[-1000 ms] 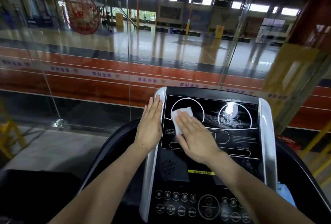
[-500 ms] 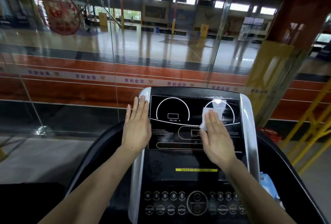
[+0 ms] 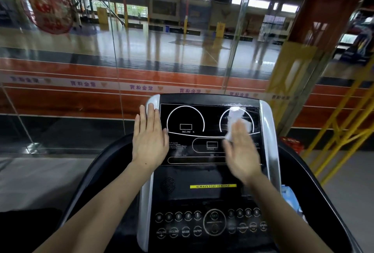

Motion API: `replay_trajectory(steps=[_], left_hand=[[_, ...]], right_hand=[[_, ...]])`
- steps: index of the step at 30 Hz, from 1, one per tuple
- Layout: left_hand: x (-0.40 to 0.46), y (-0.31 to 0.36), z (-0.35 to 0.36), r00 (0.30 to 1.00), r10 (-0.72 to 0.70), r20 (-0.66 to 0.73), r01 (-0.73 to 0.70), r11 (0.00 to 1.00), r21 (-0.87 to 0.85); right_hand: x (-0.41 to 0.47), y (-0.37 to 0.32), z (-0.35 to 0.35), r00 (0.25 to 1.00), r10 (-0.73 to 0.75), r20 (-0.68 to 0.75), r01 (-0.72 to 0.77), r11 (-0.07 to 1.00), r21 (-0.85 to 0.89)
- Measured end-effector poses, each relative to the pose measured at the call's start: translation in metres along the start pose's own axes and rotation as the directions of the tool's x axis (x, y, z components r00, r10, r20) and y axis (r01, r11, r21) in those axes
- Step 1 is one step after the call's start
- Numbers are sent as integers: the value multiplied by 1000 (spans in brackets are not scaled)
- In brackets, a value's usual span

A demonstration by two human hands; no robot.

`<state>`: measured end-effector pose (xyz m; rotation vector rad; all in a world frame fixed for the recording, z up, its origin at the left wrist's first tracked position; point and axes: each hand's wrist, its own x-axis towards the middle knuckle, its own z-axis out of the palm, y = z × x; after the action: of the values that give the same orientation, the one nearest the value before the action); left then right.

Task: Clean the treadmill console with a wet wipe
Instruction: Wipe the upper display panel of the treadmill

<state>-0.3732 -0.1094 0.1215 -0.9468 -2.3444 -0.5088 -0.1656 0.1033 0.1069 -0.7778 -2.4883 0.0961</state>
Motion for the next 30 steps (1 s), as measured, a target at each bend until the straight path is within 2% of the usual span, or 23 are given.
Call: replay_trajectory(steps=[2, 5, 6, 9, 12, 14, 17, 20, 22, 26, 28, 30], left_hand=[[-1, 1, 1, 1000, 28, -14, -28, 999, 17], [-3, 1, 2, 991, 134, -22, -133, 991, 34], [-3, 1, 1, 987, 162, -23, -161, 986, 36], [-5, 1, 0, 977, 212, -33, -210, 977, 39], [-7, 0, -2, 974, 225, -24, -224, 974, 36], [-8, 0, -2, 973, 229, -21, -228, 973, 36], [-9, 0, -4, 972, 236, -19, -235, 971, 50], [-9, 1, -5, 973, 227, -35, -226, 973, 38], [-9, 2, -5, 976, 211, -46, -210, 977, 27], [-10, 0, -4, 974, 216, -72, -217, 976, 4], [-10, 0, -4, 975, 210, -70, -209, 978, 10], [-11, 0, -4, 979, 193, -62, -192, 981, 16]], right_hand=[[-2, 29, -6, 994, 106, -5, -106, 994, 32], [1, 4, 0, 987, 163, -2, -162, 985, 56], [-1, -16, 5, 992, 125, 1, -125, 990, 58], [-12, -74, 20, 991, -120, 61, 118, 992, 33], [-14, -69, 18, 970, -223, 96, 225, 974, -18], [-11, -34, 10, 982, -172, 80, 175, 984, -30], [-11, 25, -10, 998, 59, 10, -59, 998, 35], [-10, 23, -12, 984, 176, 17, -176, 983, 45], [-10, -11, -1, 993, 115, 18, -116, 993, 33], [-13, -62, 18, 987, -142, 79, 140, 990, 32], [-11, -48, 11, 980, -178, 85, 178, 984, 5], [-6, -13, 3, 991, -125, 45, 126, 992, -26]])
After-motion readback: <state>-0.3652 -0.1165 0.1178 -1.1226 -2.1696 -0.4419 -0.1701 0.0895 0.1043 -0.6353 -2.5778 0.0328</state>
